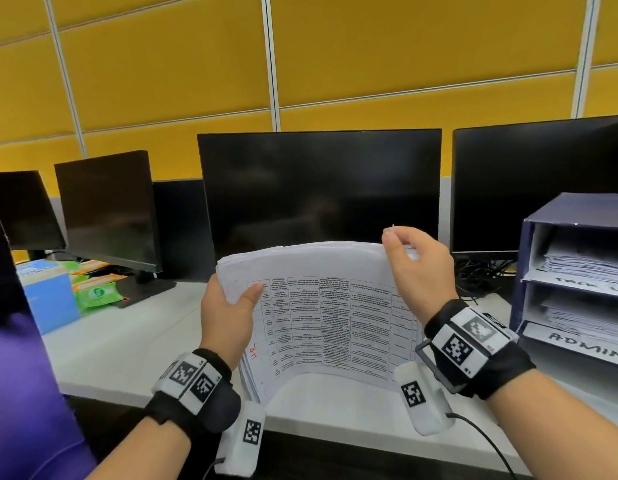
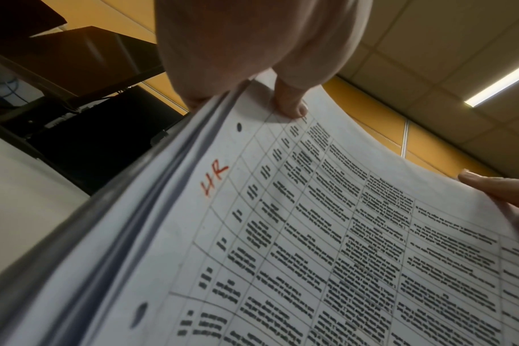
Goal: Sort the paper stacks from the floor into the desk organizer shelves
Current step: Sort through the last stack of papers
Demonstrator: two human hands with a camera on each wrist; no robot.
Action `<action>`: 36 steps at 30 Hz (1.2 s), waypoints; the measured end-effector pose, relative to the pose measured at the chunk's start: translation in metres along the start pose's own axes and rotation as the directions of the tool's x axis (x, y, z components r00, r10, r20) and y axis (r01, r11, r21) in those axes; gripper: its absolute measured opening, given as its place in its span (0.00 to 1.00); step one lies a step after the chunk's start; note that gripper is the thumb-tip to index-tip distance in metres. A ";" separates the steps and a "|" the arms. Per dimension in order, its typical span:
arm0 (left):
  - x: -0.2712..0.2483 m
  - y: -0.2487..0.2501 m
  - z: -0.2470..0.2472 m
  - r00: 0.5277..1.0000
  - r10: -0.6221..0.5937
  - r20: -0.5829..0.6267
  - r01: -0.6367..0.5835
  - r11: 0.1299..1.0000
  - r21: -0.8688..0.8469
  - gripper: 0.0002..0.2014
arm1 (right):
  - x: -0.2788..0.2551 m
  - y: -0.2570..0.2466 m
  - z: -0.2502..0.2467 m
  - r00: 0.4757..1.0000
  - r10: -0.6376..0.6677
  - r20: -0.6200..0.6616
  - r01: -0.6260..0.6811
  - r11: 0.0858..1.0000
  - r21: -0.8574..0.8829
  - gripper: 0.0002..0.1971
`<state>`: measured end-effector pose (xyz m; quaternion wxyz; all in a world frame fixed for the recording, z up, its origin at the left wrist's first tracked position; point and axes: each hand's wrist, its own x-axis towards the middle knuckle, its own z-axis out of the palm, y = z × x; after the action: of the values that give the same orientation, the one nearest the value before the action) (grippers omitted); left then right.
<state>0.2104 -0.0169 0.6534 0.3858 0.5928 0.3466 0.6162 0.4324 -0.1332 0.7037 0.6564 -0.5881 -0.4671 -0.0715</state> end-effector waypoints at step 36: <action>-0.004 0.006 0.002 1.000 -0.017 0.017 0.017 1.000 0.002 0.19 | 0.007 0.001 -0.009 0.942 -0.099 0.320 0.224 0.896 -0.382 0.16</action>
<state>0.2123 -0.0235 0.6565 0.3933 0.5952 0.3490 0.6076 0.4417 -0.1374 0.7090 0.4322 -0.6763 -0.5809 -0.1355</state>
